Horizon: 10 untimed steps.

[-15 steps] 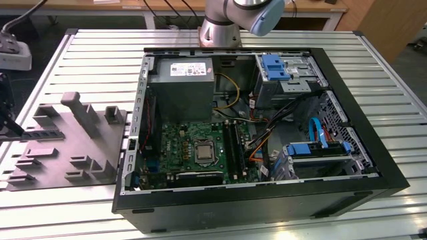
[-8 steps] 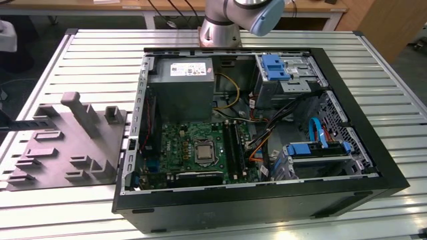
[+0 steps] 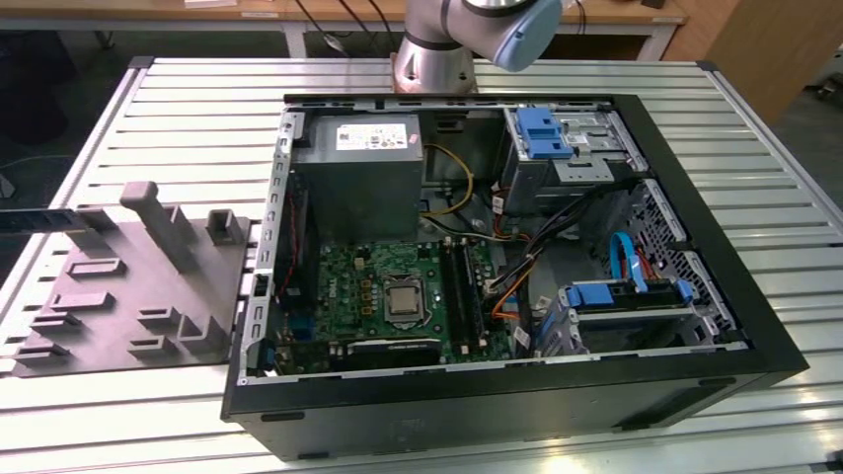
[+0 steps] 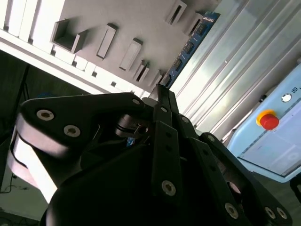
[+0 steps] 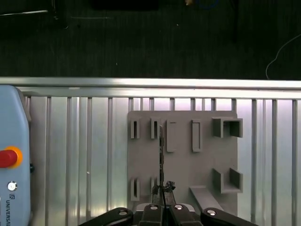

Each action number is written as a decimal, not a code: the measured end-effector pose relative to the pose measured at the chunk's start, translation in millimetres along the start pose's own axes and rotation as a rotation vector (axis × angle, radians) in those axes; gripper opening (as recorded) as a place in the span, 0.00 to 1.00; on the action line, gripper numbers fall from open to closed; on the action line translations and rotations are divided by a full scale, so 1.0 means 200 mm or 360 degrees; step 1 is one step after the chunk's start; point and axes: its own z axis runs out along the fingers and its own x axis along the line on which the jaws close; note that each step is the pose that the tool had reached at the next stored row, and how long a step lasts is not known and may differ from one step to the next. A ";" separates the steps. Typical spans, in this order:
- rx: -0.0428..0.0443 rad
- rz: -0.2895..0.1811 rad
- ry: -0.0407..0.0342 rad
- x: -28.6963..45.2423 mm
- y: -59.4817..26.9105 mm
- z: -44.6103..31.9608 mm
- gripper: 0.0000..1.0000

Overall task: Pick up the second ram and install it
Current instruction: 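Pick up the second ram and move it above second insertion slot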

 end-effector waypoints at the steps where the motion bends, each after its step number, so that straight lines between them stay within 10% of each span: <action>1: 0.0000 0.0000 0.0000 0.000 0.000 -0.022 0.11; 10: 0.0000 0.0000 0.0000 -0.002 0.000 -0.216 0.11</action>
